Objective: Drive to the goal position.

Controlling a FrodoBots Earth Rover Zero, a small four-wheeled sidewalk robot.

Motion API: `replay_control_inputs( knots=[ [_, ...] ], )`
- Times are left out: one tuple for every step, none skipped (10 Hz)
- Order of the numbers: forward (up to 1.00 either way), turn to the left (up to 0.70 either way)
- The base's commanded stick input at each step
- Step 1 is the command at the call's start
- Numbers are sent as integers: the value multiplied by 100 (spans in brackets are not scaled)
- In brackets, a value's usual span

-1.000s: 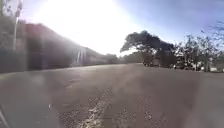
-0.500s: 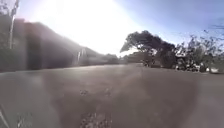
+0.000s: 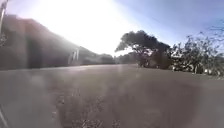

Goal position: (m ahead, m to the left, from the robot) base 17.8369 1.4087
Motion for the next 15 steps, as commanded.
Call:
replay_control_inputs(
  knots=[
    [100, 0],
    [100, 0],
    [100, 0],
    [100, 0],
    [100, 0],
    [100, 0],
    [100, 0],
    [100, 0],
    [100, 0],
    [100, 0],
    [100, 0],
    [100, 0],
    [100, 0],
    [100, 0],
    [100, 0]
  ],
)
